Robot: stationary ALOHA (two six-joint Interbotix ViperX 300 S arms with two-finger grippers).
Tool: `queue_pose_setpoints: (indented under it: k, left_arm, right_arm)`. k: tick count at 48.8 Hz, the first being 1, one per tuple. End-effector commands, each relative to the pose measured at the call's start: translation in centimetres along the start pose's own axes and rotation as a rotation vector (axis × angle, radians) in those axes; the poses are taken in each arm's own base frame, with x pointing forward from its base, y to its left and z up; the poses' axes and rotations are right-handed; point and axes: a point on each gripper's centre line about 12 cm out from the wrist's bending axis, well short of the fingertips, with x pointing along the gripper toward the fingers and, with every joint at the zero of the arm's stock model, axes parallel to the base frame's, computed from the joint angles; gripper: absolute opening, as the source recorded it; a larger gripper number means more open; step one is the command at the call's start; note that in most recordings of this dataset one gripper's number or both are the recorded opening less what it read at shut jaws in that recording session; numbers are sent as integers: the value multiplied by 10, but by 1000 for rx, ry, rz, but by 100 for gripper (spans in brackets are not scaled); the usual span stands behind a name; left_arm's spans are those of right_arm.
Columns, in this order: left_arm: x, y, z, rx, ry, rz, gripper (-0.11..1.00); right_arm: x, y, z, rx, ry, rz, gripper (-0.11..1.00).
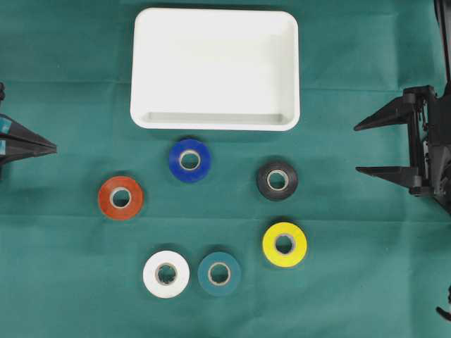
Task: Put the tape into the white case with the right arm.
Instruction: 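Move the right gripper from rest toward the teal tape roll, then lower the right gripper into the teal roll's core and close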
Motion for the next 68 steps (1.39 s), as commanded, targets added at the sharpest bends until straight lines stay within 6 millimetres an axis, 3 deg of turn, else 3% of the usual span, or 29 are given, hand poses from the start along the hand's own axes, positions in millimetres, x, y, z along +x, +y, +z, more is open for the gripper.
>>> queue_pose_setpoints:
  k: [1, 18, 28, 49, 68]
  left_arm:
    - [1, -1, 2, 1, -3, -3, 0]
    - [-2, 0, -6, 1, -6, -3, 0]
    - [-6, 0, -8, 1, -31, -4, 0]
    - [-6, 0, -10, -1, -28, -3, 0]
    - [-6, 1, -10, -4, -26, 3, 0]
  right_arm:
    - [1, 4, 4, -10, -11, 19, 73]
    - [1, 25, -11, -91, -22, 139, 72]
    - [-1, 39, -20, -197, -20, 219, 64]
    - [2, 43, -20, -210, -30, 234, 64]
    - [45, 68, -1, -262, 2, 281, 64]
